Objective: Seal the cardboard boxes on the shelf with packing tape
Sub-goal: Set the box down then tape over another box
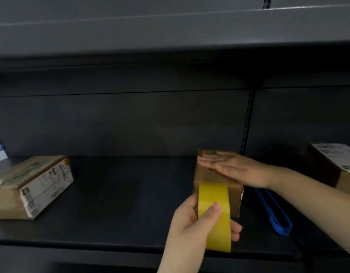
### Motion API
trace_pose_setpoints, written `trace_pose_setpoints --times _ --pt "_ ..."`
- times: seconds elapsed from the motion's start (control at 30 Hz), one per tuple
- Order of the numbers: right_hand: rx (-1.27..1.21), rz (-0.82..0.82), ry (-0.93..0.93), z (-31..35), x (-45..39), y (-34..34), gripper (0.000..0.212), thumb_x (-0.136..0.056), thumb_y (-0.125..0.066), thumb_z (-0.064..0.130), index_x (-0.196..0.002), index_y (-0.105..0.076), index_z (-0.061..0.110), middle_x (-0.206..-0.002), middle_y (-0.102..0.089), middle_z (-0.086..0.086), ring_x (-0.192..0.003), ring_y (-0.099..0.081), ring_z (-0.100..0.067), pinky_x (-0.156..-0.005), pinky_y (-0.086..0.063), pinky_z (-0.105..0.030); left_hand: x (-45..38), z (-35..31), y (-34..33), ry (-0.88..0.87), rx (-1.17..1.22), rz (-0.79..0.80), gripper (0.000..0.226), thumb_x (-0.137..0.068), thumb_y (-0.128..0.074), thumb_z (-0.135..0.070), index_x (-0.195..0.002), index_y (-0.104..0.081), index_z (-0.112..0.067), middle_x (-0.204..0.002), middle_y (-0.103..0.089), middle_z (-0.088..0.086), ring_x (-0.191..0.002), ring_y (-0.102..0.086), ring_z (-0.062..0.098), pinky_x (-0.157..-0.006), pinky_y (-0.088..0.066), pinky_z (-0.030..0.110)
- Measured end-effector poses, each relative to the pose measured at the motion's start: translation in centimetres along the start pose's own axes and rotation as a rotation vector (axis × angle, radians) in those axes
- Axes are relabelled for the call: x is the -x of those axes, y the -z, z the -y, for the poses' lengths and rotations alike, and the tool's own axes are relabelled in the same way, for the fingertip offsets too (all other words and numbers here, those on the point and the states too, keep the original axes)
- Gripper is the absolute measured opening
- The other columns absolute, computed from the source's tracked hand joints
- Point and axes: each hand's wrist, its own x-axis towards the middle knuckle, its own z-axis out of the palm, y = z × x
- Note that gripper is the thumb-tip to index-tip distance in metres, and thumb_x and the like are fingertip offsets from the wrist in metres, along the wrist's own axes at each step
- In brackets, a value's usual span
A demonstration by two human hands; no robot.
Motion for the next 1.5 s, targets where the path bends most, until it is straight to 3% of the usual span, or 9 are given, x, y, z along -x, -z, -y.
trace_pose_setpoints --times 0.3,0.4,0.5,0.7,0.83,1.0,1.23,1.4,1.5 --pt "-0.391 -0.268 -0.458 -3.4 -2.9 0.1 0.031 -0.099 -0.04 0.029 -0.119 -0.06 0.018 -0.123 -0.059 -0.002 -0.111 -0.053 -0.012 -0.073 -0.037 -0.001 0.4 -0.2 0.9 -0.035 -0.04 -0.04 0.031 -0.077 -0.059 -0.024 -0.1 -0.061 -0.003 -0.067 -0.071 0.019 -0.055 -0.067 0.026 -0.056 -0.057 0.033" --pt "-0.08 -0.36 -0.433 -1.9 -0.9 0.6 0.043 -0.099 -0.031 0.041 -0.131 -0.051 0.022 -0.137 -0.05 0.0 -0.128 -0.043 -0.017 -0.1 -0.032 -0.022 0.7 -0.3 1.5 -0.015 -0.03 -0.027 0.031 -0.074 -0.062 -0.025 -0.097 -0.063 -0.005 -0.066 -0.071 0.02 -0.054 -0.067 0.026 -0.055 -0.057 0.033" --pt "0.159 -0.519 -0.058 1.3 3.2 -0.3 0.058 -0.092 -0.033 0.058 -0.139 -0.04 0.025 -0.143 -0.042 0.002 -0.134 -0.035 -0.014 -0.111 -0.022 -0.035 1.4 -1.1 2.6 0.004 0.004 -0.018 0.027 -0.065 -0.067 -0.026 -0.082 -0.072 -0.005 -0.061 -0.069 0.02 -0.048 -0.065 0.026 -0.048 -0.055 0.029" --pt "0.39 -0.213 -0.059 4.8 6.8 -4.8 0.113 -0.059 -0.052 0.086 -0.142 0.007 0.038 -0.145 0.0 0.021 -0.136 0.01 0.006 -0.113 0.01 -0.021 2.8 -2.6 4.1 0.011 0.029 -0.008 0.039 -0.056 -0.069 -0.032 -0.084 -0.073 -0.004 -0.053 -0.064 0.019 -0.041 -0.06 0.023 -0.045 -0.052 0.027" --pt "0.33 -0.322 -0.08 5.8 6.7 -6.3 0.12 -0.052 -0.061 0.083 -0.143 -0.006 0.028 -0.144 -0.018 0.011 -0.135 -0.006 -0.006 -0.112 -0.012 -0.038 3.7 -3.0 4.4 0.007 0.035 0.061 0.028 -0.065 -0.076 -0.028 -0.085 -0.074 -0.009 -0.058 -0.066 0.016 -0.045 -0.062 0.021 -0.046 -0.052 0.027" --pt "0.513 -0.473 -0.053 7.3 7.1 -7.9 0.122 -0.046 -0.06 0.083 -0.14 -0.025 0.013 -0.136 -0.032 -0.005 -0.128 -0.027 -0.023 -0.114 -0.016 -0.038 4.8 -3.7 6.0 -0.04 0.019 0.283 0.044 -0.061 -0.079 -0.021 -0.102 -0.069 -0.008 -0.067 -0.07 0.012 -0.056 -0.066 0.021 -0.055 -0.054 0.027" --pt "0.675 -0.594 0.054 7.5 7.4 -8.4 0.108 -0.045 -0.075 0.07 -0.124 -0.037 0.008 -0.124 -0.044 -0.016 -0.114 -0.049 -0.038 -0.092 -0.043 -0.053 5.3 -3.6 5.7 -0.114 -0.007 0.277 0.034 -0.072 -0.073 -0.036 -0.097 -0.07 -0.013 -0.063 -0.071 0.006 -0.055 -0.067 0.015 -0.054 -0.054 0.024" --pt "0.556 -0.633 -0.091 7.6 6.2 -5.5 0.106 -0.028 -0.08 0.058 -0.111 -0.039 0.007 -0.097 -0.062 -0.018 -0.081 -0.064 -0.037 -0.055 -0.05 -0.033 5.4 -4.0 5.2 -0.091 -0.027 0.308 0.044 -0.069 -0.075 -0.034 -0.107 -0.067 -0.011 -0.076 -0.072 0.013 -0.069 -0.07 0.024 -0.062 -0.057 0.034" --pt "0.404 -0.69 -0.137 7.1 5.7 -4.1 0.1 -0.034 -0.073 0.062 -0.112 -0.035 0.012 -0.096 -0.058 -0.014 -0.08 -0.062 -0.029 -0.054 -0.041 -0.025 5.4 -4.1 4.9 -0.077 -0.079 0.279 0.041 -0.071 -0.075 -0.026 -0.108 -0.065 -0.013 -0.079 -0.073 0.013 -0.073 -0.07 0.024 -0.062 -0.056 0.034"
